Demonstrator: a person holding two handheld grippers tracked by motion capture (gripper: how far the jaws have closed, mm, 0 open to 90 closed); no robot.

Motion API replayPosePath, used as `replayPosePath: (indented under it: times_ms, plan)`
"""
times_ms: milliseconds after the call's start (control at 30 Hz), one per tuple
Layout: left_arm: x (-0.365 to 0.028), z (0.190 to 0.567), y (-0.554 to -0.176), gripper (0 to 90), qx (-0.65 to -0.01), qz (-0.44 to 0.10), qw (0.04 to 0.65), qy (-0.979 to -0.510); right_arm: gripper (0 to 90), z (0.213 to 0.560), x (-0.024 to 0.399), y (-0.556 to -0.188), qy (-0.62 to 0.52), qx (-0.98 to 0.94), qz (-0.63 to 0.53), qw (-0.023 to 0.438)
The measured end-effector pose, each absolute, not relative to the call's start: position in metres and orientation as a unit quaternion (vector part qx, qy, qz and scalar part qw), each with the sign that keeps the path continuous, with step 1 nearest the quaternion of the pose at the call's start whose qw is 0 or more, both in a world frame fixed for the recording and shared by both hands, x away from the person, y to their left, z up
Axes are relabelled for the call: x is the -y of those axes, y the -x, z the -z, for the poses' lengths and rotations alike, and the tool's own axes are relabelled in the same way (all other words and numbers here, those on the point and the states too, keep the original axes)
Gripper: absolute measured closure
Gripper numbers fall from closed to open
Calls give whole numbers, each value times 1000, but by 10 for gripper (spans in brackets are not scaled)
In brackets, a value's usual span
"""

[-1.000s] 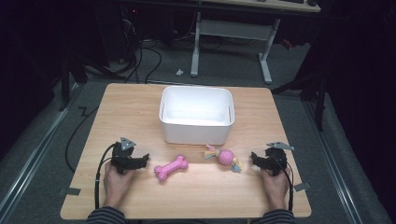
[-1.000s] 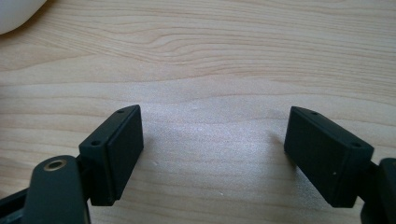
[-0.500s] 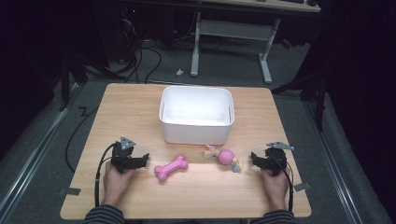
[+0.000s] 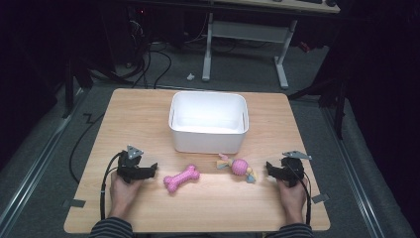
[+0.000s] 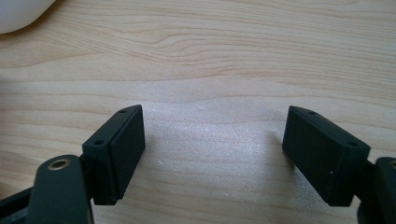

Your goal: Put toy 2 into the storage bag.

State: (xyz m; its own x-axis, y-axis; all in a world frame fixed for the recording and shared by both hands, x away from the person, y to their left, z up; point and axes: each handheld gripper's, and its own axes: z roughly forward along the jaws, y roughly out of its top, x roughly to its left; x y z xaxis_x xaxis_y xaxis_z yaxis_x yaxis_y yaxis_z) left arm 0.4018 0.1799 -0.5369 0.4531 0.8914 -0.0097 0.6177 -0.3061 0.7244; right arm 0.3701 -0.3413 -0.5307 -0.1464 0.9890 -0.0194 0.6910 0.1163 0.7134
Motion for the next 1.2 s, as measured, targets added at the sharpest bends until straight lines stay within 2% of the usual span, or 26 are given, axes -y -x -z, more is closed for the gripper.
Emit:
replayPosePath:
  times_ms: [133,167,367,667,833,1200]
  plan:
    - [-181,537,-401,153,-483,-202,344,-780,217,531,341,-370,-599,-701,-287,260]
    - [-181,536,-401,185,-481,-203,343,-781,218,531,341,-370,-599,-701,-287,260]
    - [-175,524,-397,227,-465,-208,356,-783,230,531,341,-370,-598,-702,-288,260]
    - [-173,517,-391,217,-462,-196,362,-786,230,531,341,-370,-598,-701,-289,260]
    - [-173,512,-389,217,-462,-163,387,-781,236,531,341,-370,-597,-702,-289,260]
    - [-153,491,-383,233,-426,-148,400,-798,242,531,341,-369,-596,-702,-290,260]
